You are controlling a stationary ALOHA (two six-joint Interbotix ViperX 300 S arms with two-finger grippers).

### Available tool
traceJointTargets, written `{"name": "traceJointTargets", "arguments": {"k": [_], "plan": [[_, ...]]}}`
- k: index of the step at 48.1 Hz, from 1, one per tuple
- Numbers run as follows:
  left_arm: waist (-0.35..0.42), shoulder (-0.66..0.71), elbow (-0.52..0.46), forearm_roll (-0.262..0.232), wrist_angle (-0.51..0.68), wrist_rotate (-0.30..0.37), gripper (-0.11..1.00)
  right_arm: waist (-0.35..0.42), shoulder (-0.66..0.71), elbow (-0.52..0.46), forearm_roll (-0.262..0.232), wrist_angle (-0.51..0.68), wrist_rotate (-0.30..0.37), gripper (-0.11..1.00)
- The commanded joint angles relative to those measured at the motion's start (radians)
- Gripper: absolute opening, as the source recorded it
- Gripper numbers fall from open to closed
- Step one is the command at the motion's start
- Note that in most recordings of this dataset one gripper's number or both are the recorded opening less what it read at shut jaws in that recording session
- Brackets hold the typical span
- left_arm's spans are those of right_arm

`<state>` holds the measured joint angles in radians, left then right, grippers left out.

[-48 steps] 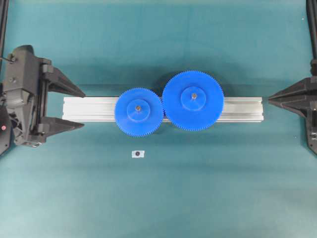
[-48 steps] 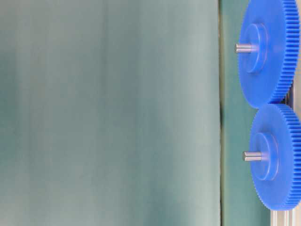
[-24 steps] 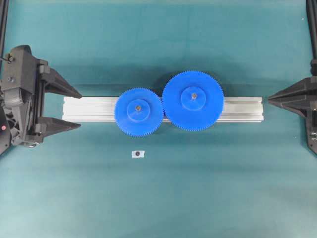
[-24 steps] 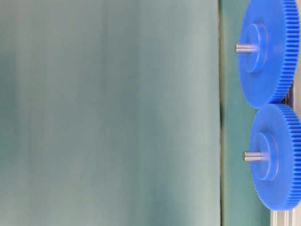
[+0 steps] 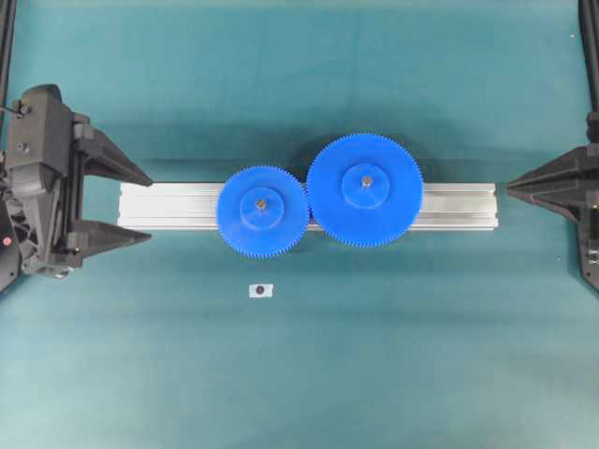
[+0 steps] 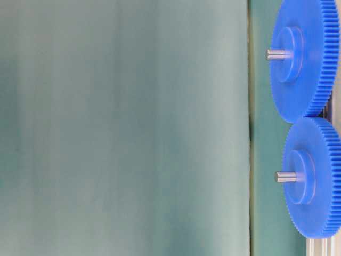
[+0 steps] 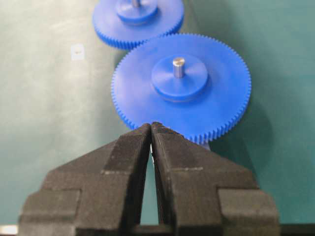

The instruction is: Insert the small gear onto the shaft.

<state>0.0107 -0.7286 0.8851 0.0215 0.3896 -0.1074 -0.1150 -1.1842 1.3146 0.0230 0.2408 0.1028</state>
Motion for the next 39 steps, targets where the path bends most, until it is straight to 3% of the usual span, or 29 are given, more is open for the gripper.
{"name": "traceJointTargets", "arguments": {"k": [1, 39], "plan": [[0.006, -0.006, -0.012, 0.002, -0.005, 0.0, 0.83, -0.002, 0.008, -0.014, 0.002, -0.011, 0.008, 0.16], [0.006, -0.021, -0.009, 0.002, -0.006, 0.002, 0.83, -0.002, 0.008, -0.015, 0.002, -0.011, 0.008, 0.16]]}}
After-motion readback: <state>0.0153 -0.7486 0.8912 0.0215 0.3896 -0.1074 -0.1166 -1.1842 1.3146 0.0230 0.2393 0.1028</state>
